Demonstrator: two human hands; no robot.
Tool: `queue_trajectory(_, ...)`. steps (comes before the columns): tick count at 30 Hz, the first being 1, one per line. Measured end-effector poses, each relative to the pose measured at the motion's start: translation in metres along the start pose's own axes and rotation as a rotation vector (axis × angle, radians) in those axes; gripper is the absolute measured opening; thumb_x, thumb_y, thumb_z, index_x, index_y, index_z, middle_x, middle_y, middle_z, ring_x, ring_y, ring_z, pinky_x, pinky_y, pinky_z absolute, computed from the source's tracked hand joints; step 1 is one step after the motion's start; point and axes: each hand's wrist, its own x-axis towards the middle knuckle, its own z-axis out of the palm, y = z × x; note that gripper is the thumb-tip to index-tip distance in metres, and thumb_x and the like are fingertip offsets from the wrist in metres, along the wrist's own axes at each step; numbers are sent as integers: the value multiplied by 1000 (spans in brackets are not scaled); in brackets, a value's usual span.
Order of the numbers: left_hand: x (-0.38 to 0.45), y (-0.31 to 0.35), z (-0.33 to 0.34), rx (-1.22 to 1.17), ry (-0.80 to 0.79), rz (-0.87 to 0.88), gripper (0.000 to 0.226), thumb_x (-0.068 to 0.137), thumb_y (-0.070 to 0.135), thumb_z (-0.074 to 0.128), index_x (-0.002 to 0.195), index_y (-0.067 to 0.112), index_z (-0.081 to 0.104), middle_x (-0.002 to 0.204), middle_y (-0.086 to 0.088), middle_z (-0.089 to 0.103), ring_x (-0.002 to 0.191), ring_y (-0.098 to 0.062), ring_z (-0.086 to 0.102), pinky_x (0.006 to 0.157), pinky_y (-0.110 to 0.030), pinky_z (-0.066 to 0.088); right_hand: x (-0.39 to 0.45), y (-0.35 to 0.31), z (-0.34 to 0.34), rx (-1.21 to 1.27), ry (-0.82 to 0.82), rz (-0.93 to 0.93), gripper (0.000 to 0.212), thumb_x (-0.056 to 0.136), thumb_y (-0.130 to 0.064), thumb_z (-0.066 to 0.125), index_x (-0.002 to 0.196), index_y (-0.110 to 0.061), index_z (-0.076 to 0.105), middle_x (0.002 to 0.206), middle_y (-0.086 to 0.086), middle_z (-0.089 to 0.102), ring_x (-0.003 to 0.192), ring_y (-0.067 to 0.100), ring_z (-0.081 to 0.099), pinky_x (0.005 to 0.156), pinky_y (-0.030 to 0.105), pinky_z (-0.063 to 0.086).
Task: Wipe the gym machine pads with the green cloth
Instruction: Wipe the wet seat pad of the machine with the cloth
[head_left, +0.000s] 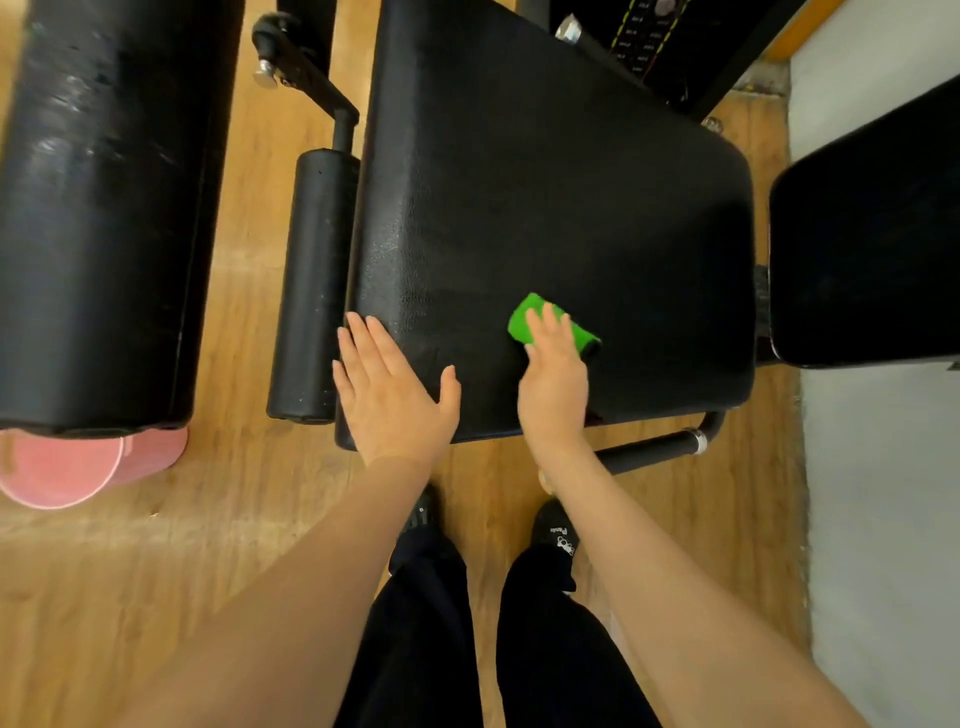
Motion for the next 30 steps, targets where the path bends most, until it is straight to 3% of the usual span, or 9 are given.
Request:
queue_trajectory(2,0,-6,-7,-55,-37,58,90,95,53,43,152,1,-3,161,-16,-6,149,-28,-7,119,-39,-2,0,-31,2,56,-115,-158,49,97,2,38,142,-16,37,153,-1,25,144,12,11,111,23,14)
queue_trajectory(7,-4,-54,-25,-124,-156,115,105,87,61,53,152,2,-6,161,-14,-8,149,-23,-9,118,-34,-5,11,-93,25,26,-240,-583,54,87,15,41,136,-8,47,147,8,38,142,23,22,112,35,22)
queue_trajectory(12,-7,-87,-32,-101,-255,107,114,83,68,53,151,4,-13,161,-12,-15,148,-22,-15,117,-33,-7,-16,-94,55,-133,-203,-749,50,73,16,54,119,-1,61,129,15,57,127,35,45,108,49,30)
queue_trajectory(15,-5,-89,-33,-133,-275,151,113,84,62,58,151,3,-11,161,-13,-14,148,-22,-14,120,-35,-4,-39,-71,54,-150,-202,-840,56,63,7,69,118,-4,63,126,12,59,123,33,51,104,47,27)
queue_trajectory(17,-5,-86,-34,-121,-281,165,117,81,66,57,151,3,-11,160,-13,-14,148,-23,-15,119,-34,-5,-38,-58,46,-84,-211,-833,62,58,3,76,118,-2,62,127,13,58,123,34,49,106,42,29)
queue_trajectory(21,-10,-73,-34,-105,-267,199,113,83,68,53,151,2,-10,160,-14,-13,148,-24,-15,119,-34,-5,-29,-23,29,33,-128,-692,45,80,10,46,120,-4,61,129,12,57,129,25,41,111,24,22)
queue_trajectory(27,-18,-28,-22,65,-183,167,103,91,68,35,150,0,-13,159,-18,-17,147,-30,-18,118,-39,-8,-10,55,-12,-59,-94,-326,55,86,18,42,135,-9,46,145,6,40,139,18,26,113,40,28)
queue_trajectory(30,-22,-10,-15,104,-154,80,107,88,73,31,149,-3,-15,158,-20,-18,146,-33,-18,116,-39,-12,2,91,-32,-162,-89,-195,57,89,15,39,139,-13,43,149,2,33,141,15,22,114,30,20)
